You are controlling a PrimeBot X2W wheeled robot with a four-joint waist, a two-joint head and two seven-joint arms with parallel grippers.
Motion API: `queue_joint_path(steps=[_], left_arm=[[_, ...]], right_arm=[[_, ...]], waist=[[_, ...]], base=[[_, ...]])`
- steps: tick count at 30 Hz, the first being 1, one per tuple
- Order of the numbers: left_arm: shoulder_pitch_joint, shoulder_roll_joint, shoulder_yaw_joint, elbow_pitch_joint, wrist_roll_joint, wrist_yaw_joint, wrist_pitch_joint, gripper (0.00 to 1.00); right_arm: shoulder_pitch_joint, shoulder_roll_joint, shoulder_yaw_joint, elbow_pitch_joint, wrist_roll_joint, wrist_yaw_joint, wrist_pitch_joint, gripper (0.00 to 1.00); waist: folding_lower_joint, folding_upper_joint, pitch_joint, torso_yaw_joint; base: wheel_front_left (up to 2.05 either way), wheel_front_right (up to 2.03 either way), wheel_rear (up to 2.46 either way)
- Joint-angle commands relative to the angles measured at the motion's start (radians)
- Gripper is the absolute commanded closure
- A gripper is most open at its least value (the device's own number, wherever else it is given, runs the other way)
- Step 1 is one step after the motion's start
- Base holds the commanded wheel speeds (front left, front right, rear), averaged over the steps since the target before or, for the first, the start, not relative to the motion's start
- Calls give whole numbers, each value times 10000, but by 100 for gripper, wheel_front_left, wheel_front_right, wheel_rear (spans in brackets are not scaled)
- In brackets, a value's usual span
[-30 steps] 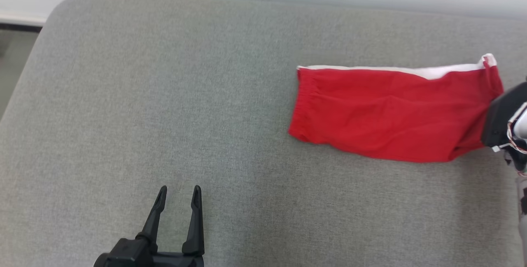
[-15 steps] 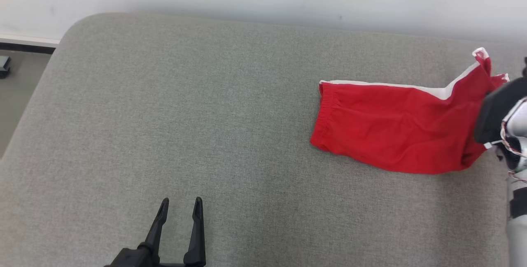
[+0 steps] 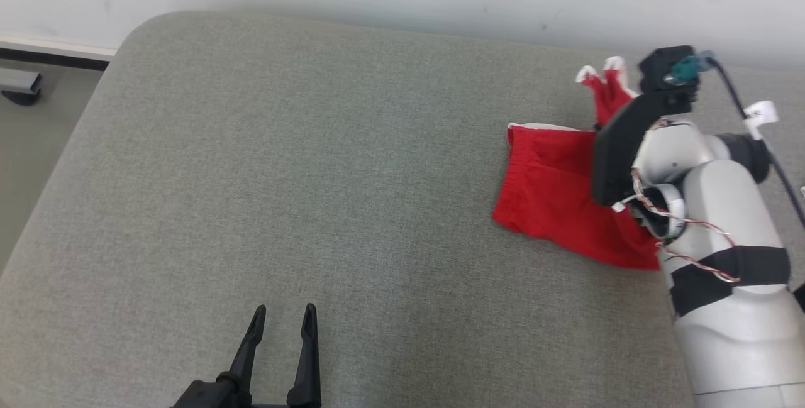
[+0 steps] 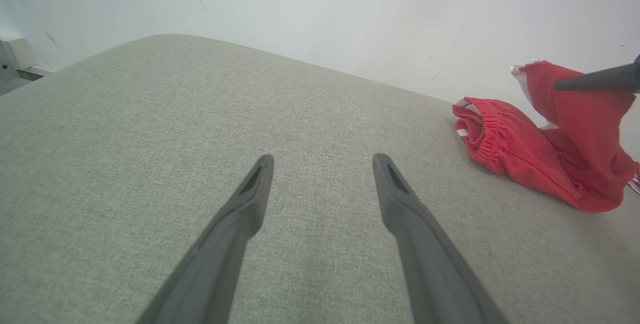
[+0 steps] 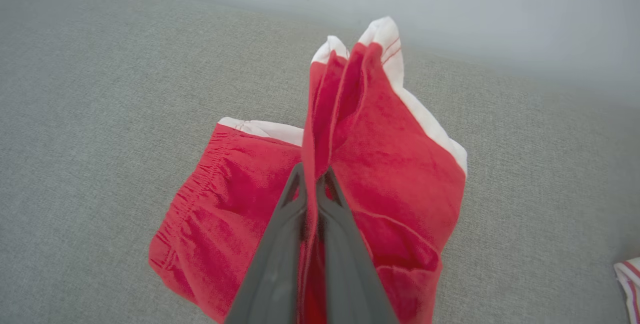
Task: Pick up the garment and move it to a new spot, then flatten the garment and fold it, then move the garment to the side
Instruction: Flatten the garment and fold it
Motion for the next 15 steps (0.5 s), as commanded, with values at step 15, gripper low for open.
queue_joint_path(steps=[15], left_arm=[[4, -8, -93, 56, -157, 68, -26, 0]], right_arm=[[-18, 449, 1218, 793, 526, -27, -111, 100]], waist=[[0, -1, 4, 387]], base=[[0, 0, 0]])
